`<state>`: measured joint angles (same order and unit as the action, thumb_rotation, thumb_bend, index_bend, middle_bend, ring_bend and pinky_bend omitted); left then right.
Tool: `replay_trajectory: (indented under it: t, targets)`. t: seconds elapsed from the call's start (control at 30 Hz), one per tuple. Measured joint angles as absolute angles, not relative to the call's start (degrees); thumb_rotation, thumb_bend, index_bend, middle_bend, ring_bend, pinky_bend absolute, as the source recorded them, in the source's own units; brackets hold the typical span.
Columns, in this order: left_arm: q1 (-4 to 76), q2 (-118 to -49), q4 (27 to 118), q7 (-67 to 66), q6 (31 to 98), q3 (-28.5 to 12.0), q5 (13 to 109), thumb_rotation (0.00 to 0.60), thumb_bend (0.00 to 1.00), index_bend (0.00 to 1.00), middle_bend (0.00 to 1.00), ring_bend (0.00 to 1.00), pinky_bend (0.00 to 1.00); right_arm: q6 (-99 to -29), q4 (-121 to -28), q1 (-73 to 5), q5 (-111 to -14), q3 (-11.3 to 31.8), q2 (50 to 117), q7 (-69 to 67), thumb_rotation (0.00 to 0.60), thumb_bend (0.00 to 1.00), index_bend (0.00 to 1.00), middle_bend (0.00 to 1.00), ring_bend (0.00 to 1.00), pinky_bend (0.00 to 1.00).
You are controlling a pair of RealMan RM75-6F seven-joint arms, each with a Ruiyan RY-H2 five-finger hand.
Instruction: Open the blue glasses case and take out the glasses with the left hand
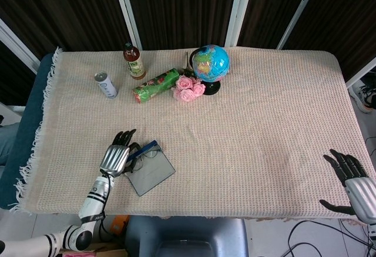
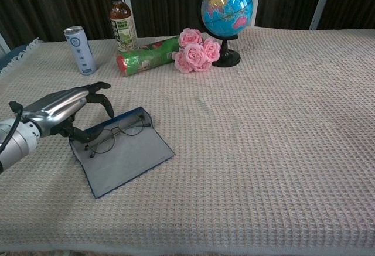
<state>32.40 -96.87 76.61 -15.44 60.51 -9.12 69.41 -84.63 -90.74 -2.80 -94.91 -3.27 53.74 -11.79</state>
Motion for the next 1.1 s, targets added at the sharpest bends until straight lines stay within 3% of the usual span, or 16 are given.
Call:
replay_trajectory:
  t: [0.57,1.1]
  targets:
    - [32.76,-97.06,77.05,-15.99,60.63,-8.91,68.80,0.600,0.42,0.32,0.00,0.00,0.01,-84.78,-90.57,-2.75,-95.05,-3.33,53.70,-12.14,0.600,0.03,0.00,0.00,0.00,0.00]
    - [32.98,-97.32,76.20,-15.96,60.65,-9.20,67.97,0.600,0.42,0.37,0.00,0.00,0.01,-84.84,-90.52,-2.73,-95.02,-3.31,53.70,-12.23,0.600,0.03,0.00,0.00,0.00,0.00]
